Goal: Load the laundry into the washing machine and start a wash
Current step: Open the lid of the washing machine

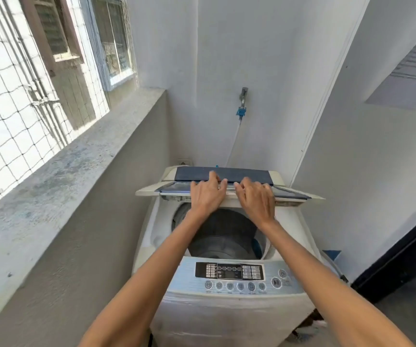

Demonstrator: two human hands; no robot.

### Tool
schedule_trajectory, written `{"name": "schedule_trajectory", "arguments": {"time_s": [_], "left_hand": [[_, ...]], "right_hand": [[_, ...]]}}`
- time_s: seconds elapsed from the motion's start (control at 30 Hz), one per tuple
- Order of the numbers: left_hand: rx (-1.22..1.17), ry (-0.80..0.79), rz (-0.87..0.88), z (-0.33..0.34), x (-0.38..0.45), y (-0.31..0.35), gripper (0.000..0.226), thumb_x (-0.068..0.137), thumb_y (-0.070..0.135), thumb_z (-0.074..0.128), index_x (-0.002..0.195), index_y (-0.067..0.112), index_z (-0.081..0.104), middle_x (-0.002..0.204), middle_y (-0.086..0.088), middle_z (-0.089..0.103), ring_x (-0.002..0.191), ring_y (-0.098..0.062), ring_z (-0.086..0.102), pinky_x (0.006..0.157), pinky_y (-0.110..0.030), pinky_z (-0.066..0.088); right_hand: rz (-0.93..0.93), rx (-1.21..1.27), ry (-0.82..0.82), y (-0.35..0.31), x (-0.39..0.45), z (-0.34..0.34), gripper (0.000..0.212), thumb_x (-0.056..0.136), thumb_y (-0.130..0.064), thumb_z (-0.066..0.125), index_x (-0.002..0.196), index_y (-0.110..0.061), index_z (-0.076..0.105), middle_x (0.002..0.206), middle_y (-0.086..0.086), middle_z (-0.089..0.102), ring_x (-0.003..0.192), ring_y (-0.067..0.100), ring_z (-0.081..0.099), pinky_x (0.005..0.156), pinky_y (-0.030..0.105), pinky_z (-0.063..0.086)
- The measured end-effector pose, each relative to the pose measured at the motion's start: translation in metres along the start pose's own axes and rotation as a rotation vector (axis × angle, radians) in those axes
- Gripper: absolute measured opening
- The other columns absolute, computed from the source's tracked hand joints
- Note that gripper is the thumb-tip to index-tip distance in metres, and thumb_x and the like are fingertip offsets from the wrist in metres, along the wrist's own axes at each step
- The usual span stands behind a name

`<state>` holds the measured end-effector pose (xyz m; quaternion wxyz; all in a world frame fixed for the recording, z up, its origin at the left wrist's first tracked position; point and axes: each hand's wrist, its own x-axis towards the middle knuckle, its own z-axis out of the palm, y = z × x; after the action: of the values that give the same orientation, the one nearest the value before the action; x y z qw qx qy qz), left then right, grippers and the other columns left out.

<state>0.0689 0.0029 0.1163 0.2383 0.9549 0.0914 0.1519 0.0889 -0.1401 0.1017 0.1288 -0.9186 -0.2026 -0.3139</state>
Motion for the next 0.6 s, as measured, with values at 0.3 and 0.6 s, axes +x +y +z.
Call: {"name": "schedule_trajectory", "arguments": {"time_s": [0.3, 0.6], "left_hand": [[0.079, 0.399, 0.285, -0.018, 0.089, 0.014, 0.037, 0.096, 0.035, 0.036, 0.124, 0.016, 0.05, 0.128, -0.009, 0.052, 0.123, -0.028, 0.047, 0.112, -0.049, 0.024], [0.334, 0.272, 0.342, 0.01, 0.197, -0.001, 0.058, 0.096, 0.039, 0.024, 0.149, 0.017, 0.025, 0.156, -0.012, 0.023, 0.145, -0.032, 0.019, 0.117, -0.057, 0.012]], "right_hand": [[-0.113, -0.059, 0.102, 0.027, 0.151, 0.007, 0.029, 0.094, -0.027, 0.042, 0.074, -0.012, 0.057, 0.044, 0.005, 0.054, 0.038, 0.027, 0.053, 0.047, 0.023, 0.028], [-0.003, 0.027, -0.111, 0.059, 0.285, 0.063, 0.049, 0.1, -0.036, 0.029, 0.088, -0.011, 0.069, 0.089, 0.017, 0.071, 0.084, 0.034, 0.065, 0.069, 0.036, 0.041]]}}
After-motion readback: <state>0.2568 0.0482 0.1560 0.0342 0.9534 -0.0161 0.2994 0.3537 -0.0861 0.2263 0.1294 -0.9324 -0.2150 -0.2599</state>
